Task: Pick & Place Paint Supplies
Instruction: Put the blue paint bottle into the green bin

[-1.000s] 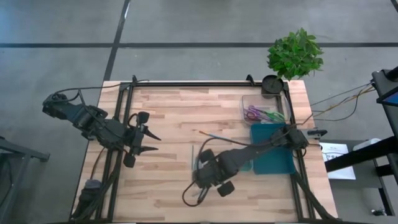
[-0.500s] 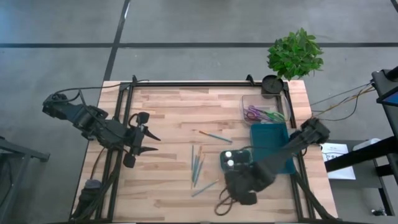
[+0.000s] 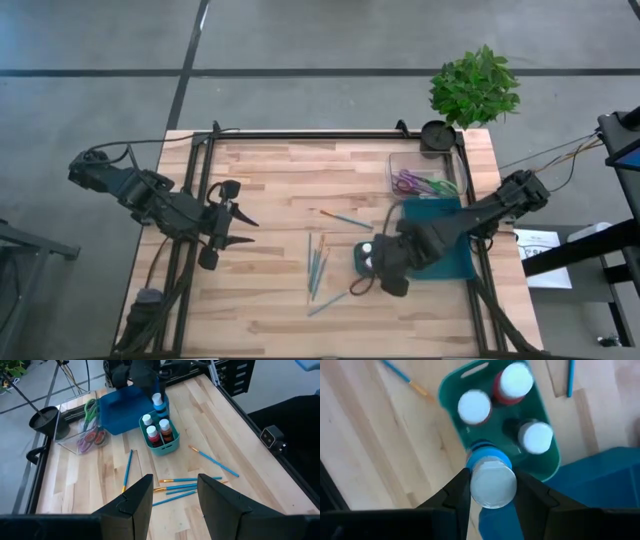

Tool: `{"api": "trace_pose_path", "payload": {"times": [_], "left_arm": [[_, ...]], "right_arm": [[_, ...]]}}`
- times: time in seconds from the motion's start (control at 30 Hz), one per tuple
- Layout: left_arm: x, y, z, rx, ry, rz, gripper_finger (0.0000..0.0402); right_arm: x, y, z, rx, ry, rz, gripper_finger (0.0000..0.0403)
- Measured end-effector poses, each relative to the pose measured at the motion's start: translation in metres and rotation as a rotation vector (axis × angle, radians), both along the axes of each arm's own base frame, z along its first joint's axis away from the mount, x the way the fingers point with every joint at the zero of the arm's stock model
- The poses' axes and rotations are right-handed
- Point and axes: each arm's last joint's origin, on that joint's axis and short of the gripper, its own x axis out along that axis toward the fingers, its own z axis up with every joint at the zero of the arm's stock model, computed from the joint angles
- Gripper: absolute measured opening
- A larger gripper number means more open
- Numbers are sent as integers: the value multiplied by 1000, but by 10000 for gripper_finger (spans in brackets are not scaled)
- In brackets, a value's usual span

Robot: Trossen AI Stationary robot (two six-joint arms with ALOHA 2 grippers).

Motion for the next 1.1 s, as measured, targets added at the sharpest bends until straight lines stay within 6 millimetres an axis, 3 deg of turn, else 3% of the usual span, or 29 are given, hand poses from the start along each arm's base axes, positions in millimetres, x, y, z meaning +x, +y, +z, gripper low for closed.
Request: {"api": "trace_pose_path", "payload": {"times": [1.1], "left_arm": [[0, 0, 0, -6, 5, 5, 161]], "right_arm": [[-3, -4, -39, 7, -24, -18, 111]]}}
